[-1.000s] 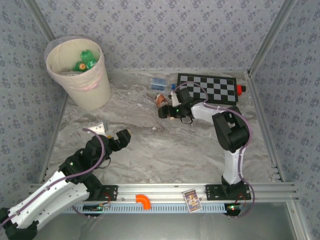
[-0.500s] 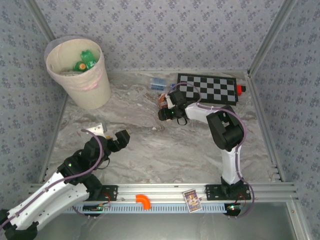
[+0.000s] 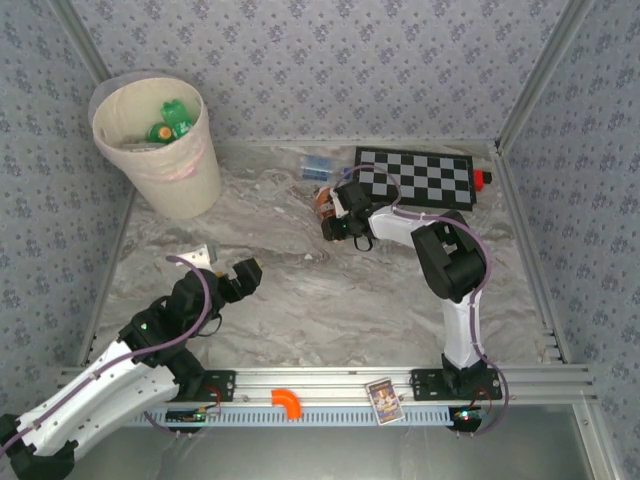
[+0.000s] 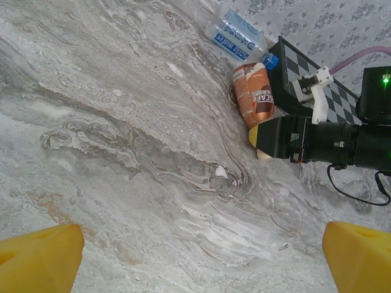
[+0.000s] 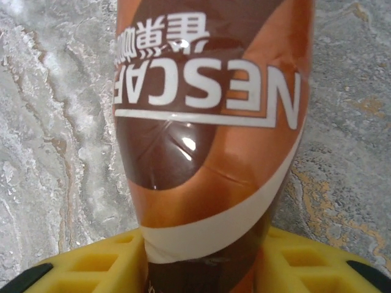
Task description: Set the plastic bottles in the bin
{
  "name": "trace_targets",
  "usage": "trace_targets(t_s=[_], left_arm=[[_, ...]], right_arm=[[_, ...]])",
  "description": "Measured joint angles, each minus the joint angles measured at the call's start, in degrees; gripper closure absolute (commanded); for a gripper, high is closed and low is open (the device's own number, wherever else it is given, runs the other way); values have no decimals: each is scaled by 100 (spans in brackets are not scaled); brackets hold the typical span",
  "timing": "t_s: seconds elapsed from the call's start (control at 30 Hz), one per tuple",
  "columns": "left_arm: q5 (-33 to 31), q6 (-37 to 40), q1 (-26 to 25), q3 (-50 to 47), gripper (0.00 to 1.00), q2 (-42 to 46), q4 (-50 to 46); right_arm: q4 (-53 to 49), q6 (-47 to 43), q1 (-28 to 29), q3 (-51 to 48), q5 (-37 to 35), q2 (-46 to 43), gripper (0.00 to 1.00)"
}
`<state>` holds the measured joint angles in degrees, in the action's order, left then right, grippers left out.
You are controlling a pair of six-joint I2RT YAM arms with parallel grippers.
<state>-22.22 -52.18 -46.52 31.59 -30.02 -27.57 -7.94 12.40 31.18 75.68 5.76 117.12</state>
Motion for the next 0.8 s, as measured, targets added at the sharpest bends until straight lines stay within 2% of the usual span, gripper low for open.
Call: trace_targets(t_s=[0.4, 0.8], left_arm=[[13, -90, 0, 0, 0, 105, 63], [142, -151, 0, -4, 0, 142, 319]], right_arm=[[153, 72, 61, -256, 118, -157, 63], [299, 199, 140, -870, 212, -1010, 65]])
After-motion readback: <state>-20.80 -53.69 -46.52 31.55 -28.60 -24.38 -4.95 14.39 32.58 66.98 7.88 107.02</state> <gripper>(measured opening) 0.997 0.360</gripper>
